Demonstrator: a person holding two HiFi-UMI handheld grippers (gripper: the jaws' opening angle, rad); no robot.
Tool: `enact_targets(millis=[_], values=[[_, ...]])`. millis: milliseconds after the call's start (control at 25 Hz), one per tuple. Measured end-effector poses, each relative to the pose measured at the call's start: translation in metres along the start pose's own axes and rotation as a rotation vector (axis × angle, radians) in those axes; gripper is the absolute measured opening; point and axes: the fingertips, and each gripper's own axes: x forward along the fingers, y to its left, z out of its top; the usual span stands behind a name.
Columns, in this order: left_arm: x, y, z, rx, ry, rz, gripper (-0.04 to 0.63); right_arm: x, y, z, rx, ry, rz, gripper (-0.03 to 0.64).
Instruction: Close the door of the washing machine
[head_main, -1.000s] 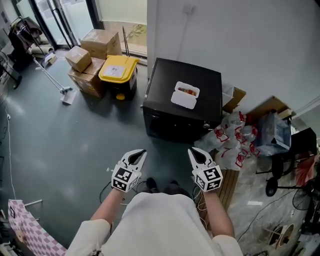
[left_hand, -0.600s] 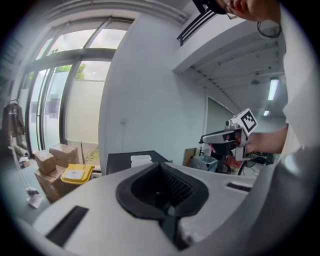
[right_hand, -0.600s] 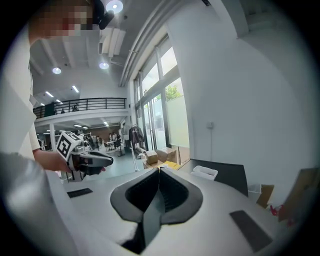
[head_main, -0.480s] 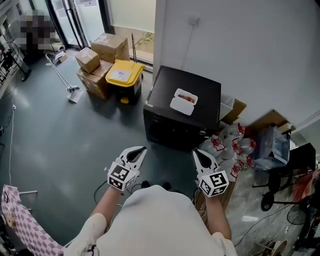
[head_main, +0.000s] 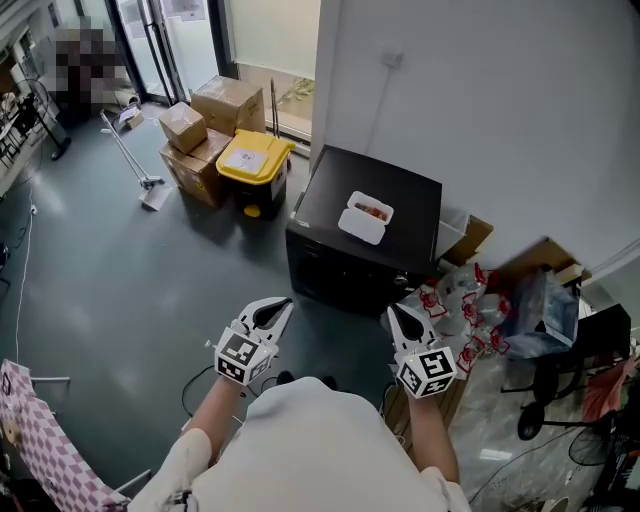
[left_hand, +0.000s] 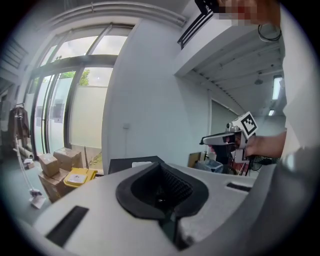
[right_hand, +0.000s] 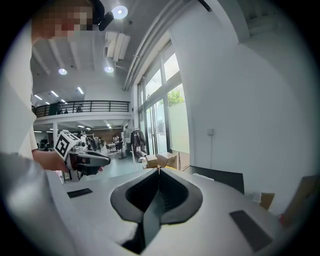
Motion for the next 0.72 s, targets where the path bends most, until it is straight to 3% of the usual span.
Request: enact_targets(millis=[720], values=[[0.011, -0.005, -0.011, -0.013, 0.021, 0.011, 0.009, 0.003, -0.015, -0.001, -0.046, 0.014, 0.011, 0.031]])
